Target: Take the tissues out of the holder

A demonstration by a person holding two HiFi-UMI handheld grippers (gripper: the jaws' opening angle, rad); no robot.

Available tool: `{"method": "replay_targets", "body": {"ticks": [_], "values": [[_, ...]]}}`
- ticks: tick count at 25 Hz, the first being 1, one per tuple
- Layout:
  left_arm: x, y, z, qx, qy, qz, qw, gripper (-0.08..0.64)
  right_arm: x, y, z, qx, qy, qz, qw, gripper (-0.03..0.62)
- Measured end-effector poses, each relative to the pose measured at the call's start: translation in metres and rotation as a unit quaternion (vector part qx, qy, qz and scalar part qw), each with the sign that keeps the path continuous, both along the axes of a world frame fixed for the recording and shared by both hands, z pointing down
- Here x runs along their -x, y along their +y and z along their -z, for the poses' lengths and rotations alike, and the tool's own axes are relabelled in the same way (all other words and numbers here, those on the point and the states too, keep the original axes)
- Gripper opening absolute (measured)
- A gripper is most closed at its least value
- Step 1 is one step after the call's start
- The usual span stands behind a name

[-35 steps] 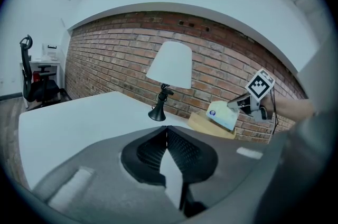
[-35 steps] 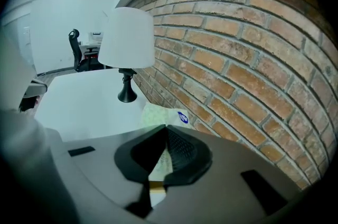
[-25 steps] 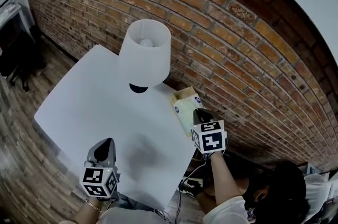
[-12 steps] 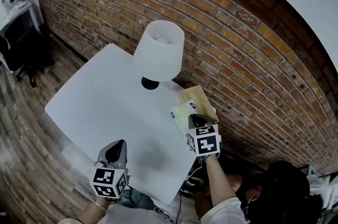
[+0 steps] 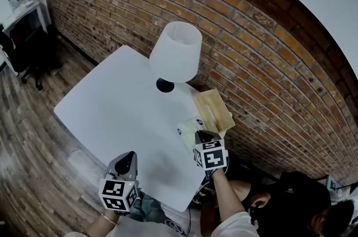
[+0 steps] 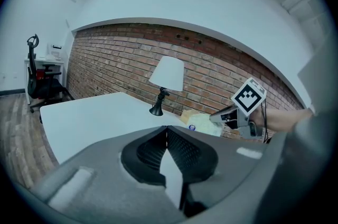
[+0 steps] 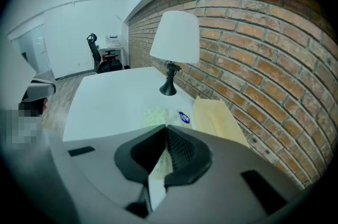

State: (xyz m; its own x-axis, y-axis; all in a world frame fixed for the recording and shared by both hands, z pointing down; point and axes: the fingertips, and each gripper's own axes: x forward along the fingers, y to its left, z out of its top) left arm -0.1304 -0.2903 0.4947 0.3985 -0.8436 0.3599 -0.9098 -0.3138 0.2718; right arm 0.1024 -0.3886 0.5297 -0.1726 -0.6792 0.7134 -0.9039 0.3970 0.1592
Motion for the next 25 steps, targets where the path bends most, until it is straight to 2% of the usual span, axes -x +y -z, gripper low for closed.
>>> {"method": "replay_targets", "body": {"ticks": [12, 25], "values": [[-0.001, 0.024, -0.013, 0.016, -0.006, -0.004, 0.9998, 0.009, 0.012, 0.037, -0.046, 0.042, -0.019, -0.004, 0.999, 0.011], [-0.014, 0.032, -0.019, 0.019, -0.018, -0.016, 0.9995, 0.009, 0.013, 0.050, -0.064, 0.036, -0.037, -0.003, 0.999, 0.012]]}}
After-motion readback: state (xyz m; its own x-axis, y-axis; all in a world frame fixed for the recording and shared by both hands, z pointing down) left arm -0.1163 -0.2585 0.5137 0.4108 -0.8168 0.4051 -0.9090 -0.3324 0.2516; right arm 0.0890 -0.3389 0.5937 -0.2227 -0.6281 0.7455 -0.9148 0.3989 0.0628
